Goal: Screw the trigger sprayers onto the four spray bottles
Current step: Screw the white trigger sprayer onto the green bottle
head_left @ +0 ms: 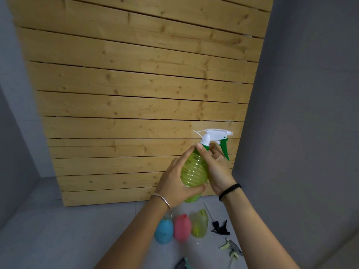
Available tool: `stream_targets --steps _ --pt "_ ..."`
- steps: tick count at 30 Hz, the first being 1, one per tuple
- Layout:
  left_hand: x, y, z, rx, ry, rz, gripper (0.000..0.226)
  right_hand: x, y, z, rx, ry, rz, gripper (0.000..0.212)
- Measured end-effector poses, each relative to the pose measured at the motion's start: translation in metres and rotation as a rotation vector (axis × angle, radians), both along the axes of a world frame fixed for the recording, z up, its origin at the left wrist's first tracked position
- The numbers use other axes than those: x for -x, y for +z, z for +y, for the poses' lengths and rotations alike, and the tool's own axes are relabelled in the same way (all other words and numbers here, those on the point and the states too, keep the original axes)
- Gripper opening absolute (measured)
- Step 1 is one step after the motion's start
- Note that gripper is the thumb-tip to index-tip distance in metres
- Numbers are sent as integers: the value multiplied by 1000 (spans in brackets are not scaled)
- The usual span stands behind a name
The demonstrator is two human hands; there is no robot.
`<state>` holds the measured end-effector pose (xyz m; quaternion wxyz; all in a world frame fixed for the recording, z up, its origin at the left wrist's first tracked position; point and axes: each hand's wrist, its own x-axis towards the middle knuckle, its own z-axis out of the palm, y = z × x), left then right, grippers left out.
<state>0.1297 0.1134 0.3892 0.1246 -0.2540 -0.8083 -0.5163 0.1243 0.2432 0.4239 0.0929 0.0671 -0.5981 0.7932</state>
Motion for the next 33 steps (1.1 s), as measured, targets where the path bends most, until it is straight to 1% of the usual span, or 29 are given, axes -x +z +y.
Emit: stream_targets --steps 2,3,6,9,13,14,15,17,18,20,21,23,24,27,29,33 --pt "1 1 -3 -22 -24 1 100 -1 2 2 -16 63 16 33" --pt "2 1 -4 -31 -34 6 101 -2 4 2 -22 87 12 39" --pt "2 2 -4 -36 -54 22 101 -2 4 1 -48 48 -27 42" --pt "-1 1 -4 -32 -37 -3 99 -1 0 -1 -6 -6 -74 44" --pt "0 3 -6 -65 -75 15 100 -1 3 3 13 110 -73 52" --pt "1 4 -7 -72 -85 23 100 -1 3 4 3 130 -55 50" --pt "1 4 -7 -74 -88 26 100 -1 5 4 6 139 -47 44" --pt "-1 4 -6 -70 -79 12 99 0 4 2 10 111 -25 18" --pt "-1 4 -5 -68 -69 -1 99 0 2 2 14 91 -8 11" --pt "-2 3 -4 -70 -60 -14 98 1 0 3 21 100 0 14" --pt "-2 3 -4 -79 -65 -8 99 1 1 3 25 119 -9 21" --pt "0 4 -6 -96 -81 12 99 0 6 4 30 148 -50 49" --pt "0 4 -6 -100 -83 20 99 -1 8 5 24 148 -57 53" --pt "-1 5 -6 -92 -66 12 99 -2 10 2 35 108 -33 50" --pt "-2 4 -5 -88 -56 -1 98 -3 10 0 51 77 -14 53" --pt "0 5 -7 -114 -84 -2 100 -4 10 2 40 166 -16 54"
